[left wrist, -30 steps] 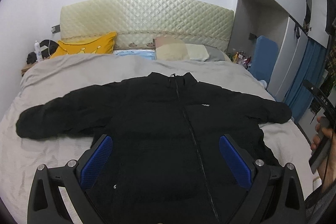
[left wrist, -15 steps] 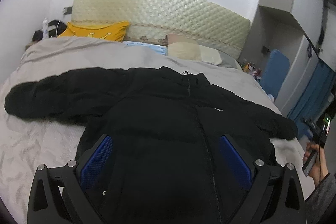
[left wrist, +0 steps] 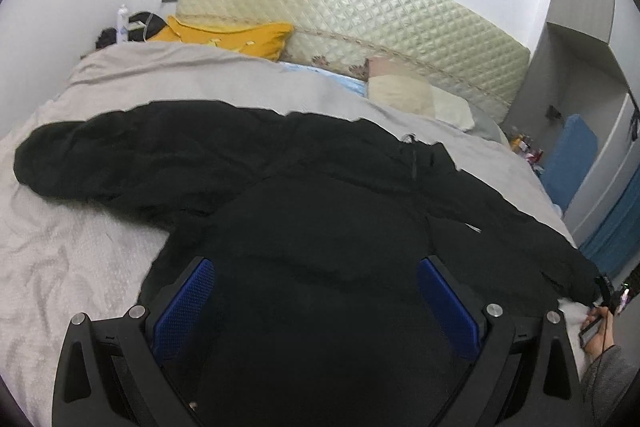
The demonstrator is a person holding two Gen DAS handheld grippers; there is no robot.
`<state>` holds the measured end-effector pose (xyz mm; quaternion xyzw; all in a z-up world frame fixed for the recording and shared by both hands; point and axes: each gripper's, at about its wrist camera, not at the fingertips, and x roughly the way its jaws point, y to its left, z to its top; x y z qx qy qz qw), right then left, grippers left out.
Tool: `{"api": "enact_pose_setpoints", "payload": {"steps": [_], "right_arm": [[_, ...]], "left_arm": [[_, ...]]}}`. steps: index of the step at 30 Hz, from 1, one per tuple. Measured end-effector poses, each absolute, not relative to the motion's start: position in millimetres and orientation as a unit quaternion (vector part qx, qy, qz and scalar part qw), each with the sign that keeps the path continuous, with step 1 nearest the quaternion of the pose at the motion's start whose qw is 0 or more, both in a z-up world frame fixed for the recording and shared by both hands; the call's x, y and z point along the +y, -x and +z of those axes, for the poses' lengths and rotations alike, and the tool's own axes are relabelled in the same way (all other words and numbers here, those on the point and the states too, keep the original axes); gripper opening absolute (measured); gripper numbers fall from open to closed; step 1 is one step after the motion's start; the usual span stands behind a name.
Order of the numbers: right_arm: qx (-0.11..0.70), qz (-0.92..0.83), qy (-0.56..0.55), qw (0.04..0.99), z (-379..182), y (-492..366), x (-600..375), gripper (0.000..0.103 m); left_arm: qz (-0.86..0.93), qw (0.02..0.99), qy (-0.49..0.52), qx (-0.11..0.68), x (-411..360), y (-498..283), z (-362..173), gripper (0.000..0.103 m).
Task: Fold large clothes
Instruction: 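Grasp the jacket sleeve cuff with the right gripper and lift it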
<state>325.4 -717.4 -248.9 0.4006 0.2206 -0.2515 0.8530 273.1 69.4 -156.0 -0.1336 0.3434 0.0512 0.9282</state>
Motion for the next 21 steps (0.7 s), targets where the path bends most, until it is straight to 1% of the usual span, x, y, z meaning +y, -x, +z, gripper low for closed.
{"api": "enact_pose_setpoints", "payload": {"steps": [1,2,3,4,5,6,7,8,9,13,16,21], "right_arm": [[0.212,-0.248,-0.402,0.855,-250.0,-328.4,-720.7,0.074],[0.21,-0.245,-0.403,0.856,-250.3,-331.9,-723.3,0.065],[0.209,-0.244,-0.404,0.857,-250.1,-335.5,-726.3,0.054],[0.211,-0.242,-0.403,0.857,-249.4,-340.1,-727.4,0.046],[0.21,-0.238,-0.401,0.859,-247.5,-341.5,-727.9,0.034],[0.209,-0.235,-0.395,0.864,-244.5,-343.0,-727.2,0.024],[0.208,-0.234,-0.381,0.87,-238.4,-341.7,-720.9,0.019],[0.208,-0.235,-0.364,0.877,-230.3,-341.1,-714.4,0.012],[0.207,-0.237,-0.356,0.88,-225.1,-340.5,-711.9,0.009],[0.185,-0.247,-0.351,0.884,-190.1,-323.1,-706.2,0.006],[0.168,-0.25,-0.334,0.893,-147.0,-308.5,-699.8,0.006],[0.142,-0.23,-0.291,0.918,-65.0,-290.4,-667.2,0.006]], "left_arm": [[0.055,0.929,0.13,0.342,68.9,-274.4,-156.1,0.103],[0.058,0.93,0.126,0.341,68.5,-275.8,-156.2,0.103],[0.058,0.93,0.125,0.342,68.5,-276.3,-157.1,0.103],[0.055,0.93,0.125,0.342,68.6,-276.2,-158.3,0.103],[0.054,0.93,0.123,0.342,68.1,-275.7,-159.2,0.103],[0.055,0.93,0.12,0.344,68.0,-275.8,-159.5,0.103],[0.053,0.929,0.118,0.347,68.0,-276.4,-159.4,0.103],[0.049,0.929,0.116,0.348,68.1,-275.3,-158.1,0.103],[0.049,0.93,0.114,0.346,68.3,-273.6,-156.4,0.103],[0.053,0.938,0.098,0.327,68.8,-258.4,-142.3,0.103],[0.055,0.948,0.077,0.305,69.4,-246.0,-128.4,0.103],[0.047,0.942,0.066,0.326,74.3,-231.4,-110.3,0.103]]}}
